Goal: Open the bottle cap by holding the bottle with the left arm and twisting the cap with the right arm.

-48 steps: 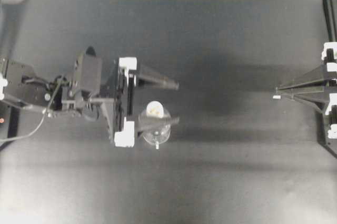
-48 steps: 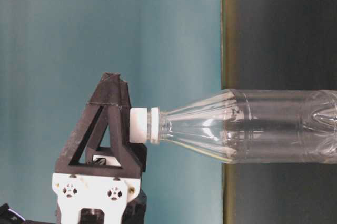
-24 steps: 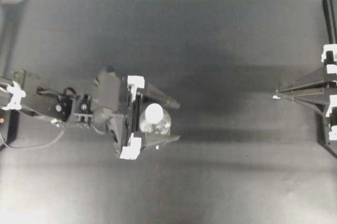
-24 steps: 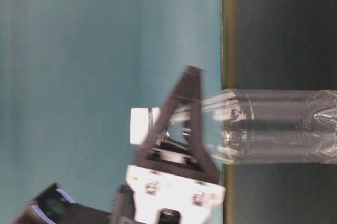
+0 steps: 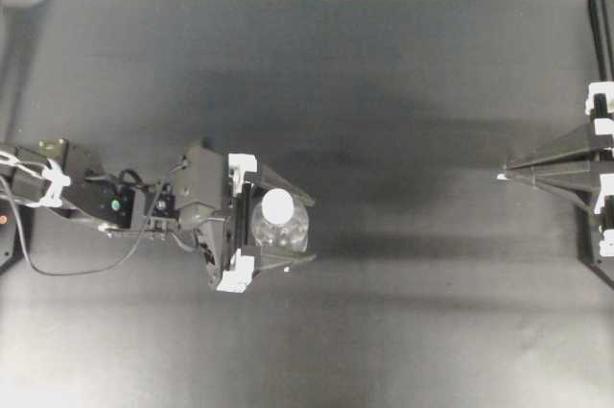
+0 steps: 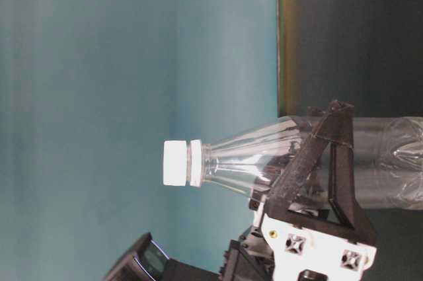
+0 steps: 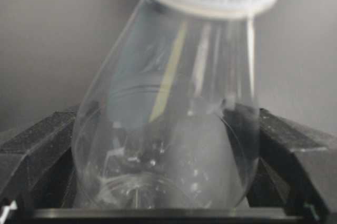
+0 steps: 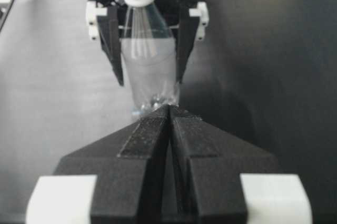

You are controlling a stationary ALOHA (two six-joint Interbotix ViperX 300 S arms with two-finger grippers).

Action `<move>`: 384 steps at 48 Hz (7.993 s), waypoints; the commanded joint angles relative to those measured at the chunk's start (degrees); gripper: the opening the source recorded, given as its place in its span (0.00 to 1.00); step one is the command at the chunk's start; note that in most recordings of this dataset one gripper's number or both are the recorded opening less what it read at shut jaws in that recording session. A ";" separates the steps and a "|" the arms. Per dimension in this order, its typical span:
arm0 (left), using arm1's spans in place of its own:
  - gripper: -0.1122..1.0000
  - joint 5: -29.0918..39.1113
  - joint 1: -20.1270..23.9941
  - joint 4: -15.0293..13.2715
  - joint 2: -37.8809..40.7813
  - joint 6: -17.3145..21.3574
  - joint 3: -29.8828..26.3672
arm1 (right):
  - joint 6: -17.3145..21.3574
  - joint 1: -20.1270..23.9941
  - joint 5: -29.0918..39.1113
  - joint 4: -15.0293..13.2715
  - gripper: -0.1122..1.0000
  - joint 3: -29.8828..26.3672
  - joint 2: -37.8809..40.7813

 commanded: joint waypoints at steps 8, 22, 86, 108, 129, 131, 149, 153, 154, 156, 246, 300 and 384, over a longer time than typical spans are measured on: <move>0.97 2.99 -0.09 0.18 1.32 -0.09 -0.44 | 0.53 0.88 2.20 0.70 0.10 -1.32 1.05; 0.85 7.38 -0.44 0.18 1.58 1.14 -0.88 | 1.32 4.31 19.51 1.85 0.44 -15.73 12.57; 0.85 7.29 0.00 0.18 1.41 2.72 0.09 | 3.25 0.79 70.05 5.01 0.82 -85.69 73.30; 0.85 7.29 0.35 0.18 1.32 2.72 0.18 | 1.76 0.97 69.61 8.96 0.82 -86.84 77.87; 0.85 7.29 0.62 0.18 1.32 2.81 0.18 | 0.18 0.44 68.99 8.88 0.77 -86.13 79.10; 0.85 7.29 0.53 0.18 1.32 2.81 0.18 | 0.18 0.35 68.91 8.88 0.75 -86.13 79.19; 0.85 7.29 0.53 0.18 1.32 2.81 0.18 | -0.53 0.35 68.91 8.88 0.44 -86.13 79.19; 0.85 7.29 0.53 0.18 1.32 2.81 0.18 | -2.20 0.35 69.08 8.88 0.44 -86.04 79.19; 0.85 7.29 0.53 0.18 1.32 2.81 0.18 | -2.81 0.35 69.17 8.88 0.44 -86.13 79.19; 0.85 7.29 0.53 0.18 1.32 2.81 0.18 | -5.10 0.44 69.26 8.88 0.44 -86.13 79.19; 0.85 7.65 1.05 0.18 1.23 2.81 0.26 | -28.21 2.11 68.38 4.75 0.86 -87.80 71.02; 0.85 7.65 1.05 0.18 1.14 2.72 0.62 | 23.55 1.93 77.61 1.41 0.86 -91.93 81.47; 0.85 7.73 0.97 0.18 1.05 2.64 0.62 | -35.95 3.52 75.76 -0.18 0.44 -90.26 81.12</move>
